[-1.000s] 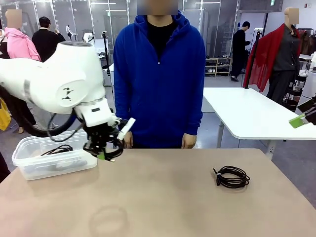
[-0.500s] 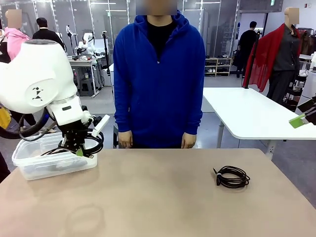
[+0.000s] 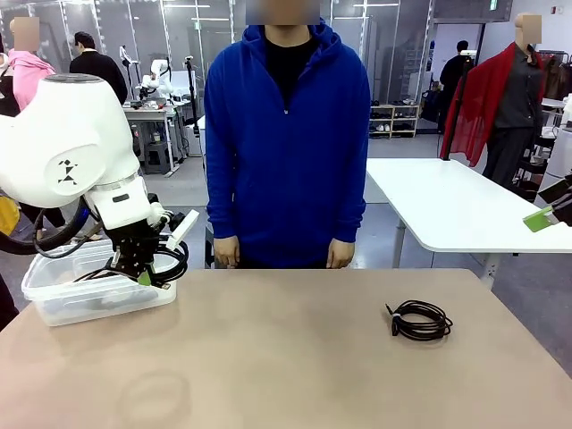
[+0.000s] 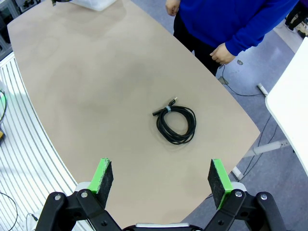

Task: Organize and store the cables.
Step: Place the USB Extension Cable into the Organizing box.

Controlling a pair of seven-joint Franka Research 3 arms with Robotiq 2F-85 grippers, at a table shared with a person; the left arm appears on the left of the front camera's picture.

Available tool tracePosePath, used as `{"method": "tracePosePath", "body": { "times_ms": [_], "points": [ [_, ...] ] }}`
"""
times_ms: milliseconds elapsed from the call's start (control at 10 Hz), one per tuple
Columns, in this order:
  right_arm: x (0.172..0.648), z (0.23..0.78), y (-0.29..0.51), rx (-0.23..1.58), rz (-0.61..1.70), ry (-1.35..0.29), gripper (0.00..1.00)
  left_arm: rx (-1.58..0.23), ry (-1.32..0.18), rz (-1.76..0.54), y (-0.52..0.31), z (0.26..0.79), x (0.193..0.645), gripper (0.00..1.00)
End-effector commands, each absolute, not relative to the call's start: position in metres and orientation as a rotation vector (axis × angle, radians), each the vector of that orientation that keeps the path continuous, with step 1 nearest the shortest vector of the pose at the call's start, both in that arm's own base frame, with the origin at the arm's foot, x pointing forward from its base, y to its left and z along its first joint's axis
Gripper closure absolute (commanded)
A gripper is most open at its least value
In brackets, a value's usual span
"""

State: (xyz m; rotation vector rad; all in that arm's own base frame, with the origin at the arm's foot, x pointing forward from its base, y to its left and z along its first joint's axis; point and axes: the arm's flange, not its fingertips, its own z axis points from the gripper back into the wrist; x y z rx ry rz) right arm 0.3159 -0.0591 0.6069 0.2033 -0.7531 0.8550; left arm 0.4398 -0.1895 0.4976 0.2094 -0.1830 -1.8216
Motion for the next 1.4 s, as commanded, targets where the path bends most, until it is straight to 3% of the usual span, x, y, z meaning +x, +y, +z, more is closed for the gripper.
{"method": "tracePosePath", "body": {
  "times_ms": [0, 200, 800, 1300],
  "points": [
    [0.316, 0.608, -0.059, 0.206, 0.856, -0.750, 0.00, 0.220, -0.186, -1.824, -0.190, 0.501, 0.443, 0.86],
    [0.316, 0.608, -0.059, 0.206, 0.856, -0.750, 0.00, 0.209, -0.183, -1.822, -0.189, 0.498, 0.440, 0.86],
    [0.316, 0.608, -0.059, 0.206, 0.856, -0.750, 0.00, 0.162, -0.245, -1.440, -0.094, 0.505, 0.523, 0.86],
    [0.316, 0.608, -0.059, 0.206, 0.856, -0.750, 0.00, 0.119, -0.247, -1.339, -0.069, 0.495, 0.587, 0.86]
  ]
}}
